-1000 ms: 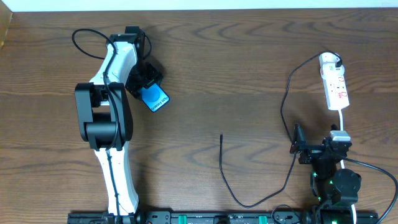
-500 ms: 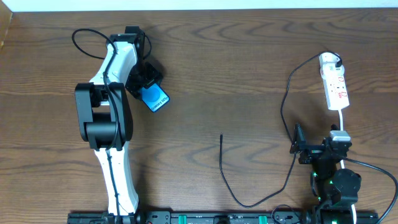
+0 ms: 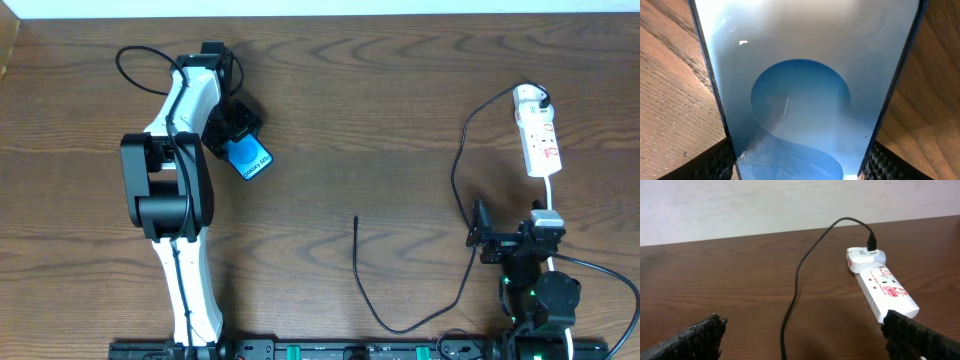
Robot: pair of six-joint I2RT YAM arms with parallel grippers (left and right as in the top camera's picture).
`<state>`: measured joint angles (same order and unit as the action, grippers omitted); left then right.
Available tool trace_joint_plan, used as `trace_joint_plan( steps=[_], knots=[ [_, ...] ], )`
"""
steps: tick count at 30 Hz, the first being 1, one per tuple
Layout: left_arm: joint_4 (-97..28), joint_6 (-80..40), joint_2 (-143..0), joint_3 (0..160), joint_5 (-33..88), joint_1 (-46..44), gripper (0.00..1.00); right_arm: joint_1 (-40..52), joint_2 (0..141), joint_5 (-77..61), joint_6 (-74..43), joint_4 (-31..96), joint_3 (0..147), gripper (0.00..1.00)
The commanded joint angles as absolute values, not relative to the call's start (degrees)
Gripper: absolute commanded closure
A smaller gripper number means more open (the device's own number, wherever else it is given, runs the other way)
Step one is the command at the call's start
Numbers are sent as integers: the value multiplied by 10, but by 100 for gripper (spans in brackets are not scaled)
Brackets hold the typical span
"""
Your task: Plug charger to phone and switch on socket
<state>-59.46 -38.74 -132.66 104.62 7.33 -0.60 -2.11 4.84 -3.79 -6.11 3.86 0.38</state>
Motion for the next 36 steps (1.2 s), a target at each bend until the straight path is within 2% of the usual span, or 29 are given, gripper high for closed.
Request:
trace_joint_plan(
  steps=[1,36],
  knots=[
    [-595,-384,-1314,1053,56,-3,79,-18,48,-34,-62,41,3,1],
    [-593,-369,-1270,1054,53,-3,85,-18,48,-34,-62,41,3,1]
  ],
)
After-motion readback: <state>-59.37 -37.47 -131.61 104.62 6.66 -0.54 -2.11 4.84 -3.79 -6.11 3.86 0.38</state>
